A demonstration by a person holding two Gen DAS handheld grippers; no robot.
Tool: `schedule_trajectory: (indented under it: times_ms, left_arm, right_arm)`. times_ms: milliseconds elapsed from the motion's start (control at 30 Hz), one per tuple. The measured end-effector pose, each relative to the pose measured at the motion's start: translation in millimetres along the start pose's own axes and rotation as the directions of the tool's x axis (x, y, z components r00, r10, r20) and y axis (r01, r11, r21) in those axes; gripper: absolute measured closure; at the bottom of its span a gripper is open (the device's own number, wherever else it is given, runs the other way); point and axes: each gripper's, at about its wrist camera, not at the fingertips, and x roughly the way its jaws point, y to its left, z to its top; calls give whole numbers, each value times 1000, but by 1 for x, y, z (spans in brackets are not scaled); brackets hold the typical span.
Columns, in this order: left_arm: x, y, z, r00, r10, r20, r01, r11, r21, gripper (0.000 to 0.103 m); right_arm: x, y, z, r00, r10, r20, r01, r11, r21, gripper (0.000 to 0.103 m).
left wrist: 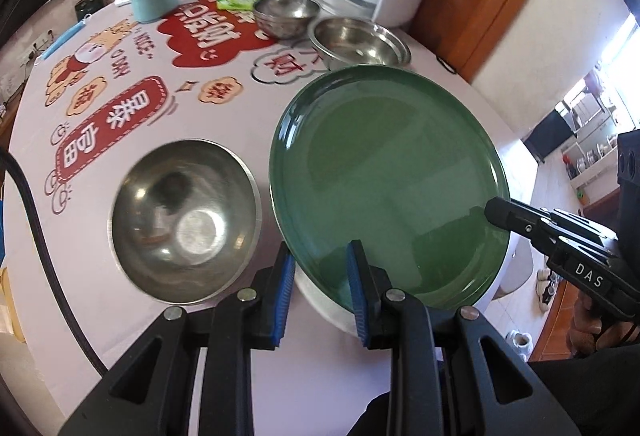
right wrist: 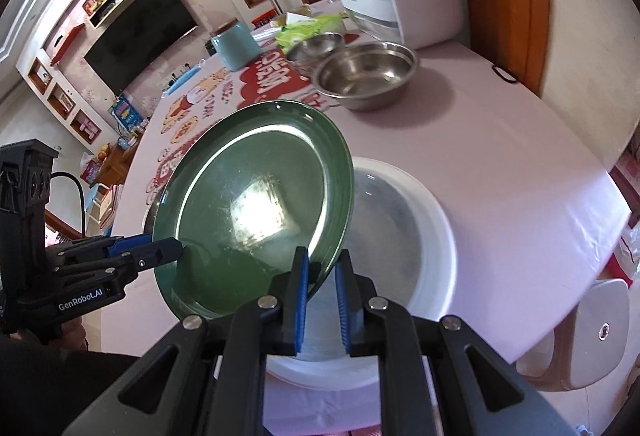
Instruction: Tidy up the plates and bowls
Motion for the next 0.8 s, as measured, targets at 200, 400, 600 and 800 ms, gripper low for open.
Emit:
schedule_trajectory:
  times_ms: [200,400,600,800]
  left_arm:
    - [19,-15,1,998,9,-65,-11,1000,-25,79]
    - [35,-23,-1,992,37,-124,-44,998,-55,78]
    - [50,-26,-7,980,74,-183,-95,990,-106,78]
    - [56,-27,-11,974,118,-194,-153,973,-174,78]
  right_arm:
    - [5,-16,0,998,-10,-60,8,999,-38,90]
    - [16,-25,-2,992,-9,-127,-3,996,-92,89]
    - [31,-29,-1,982,-8,-187,-23,987,-161,88]
    - [39,-23,0,978,-17,-209,-38,965,-258,85]
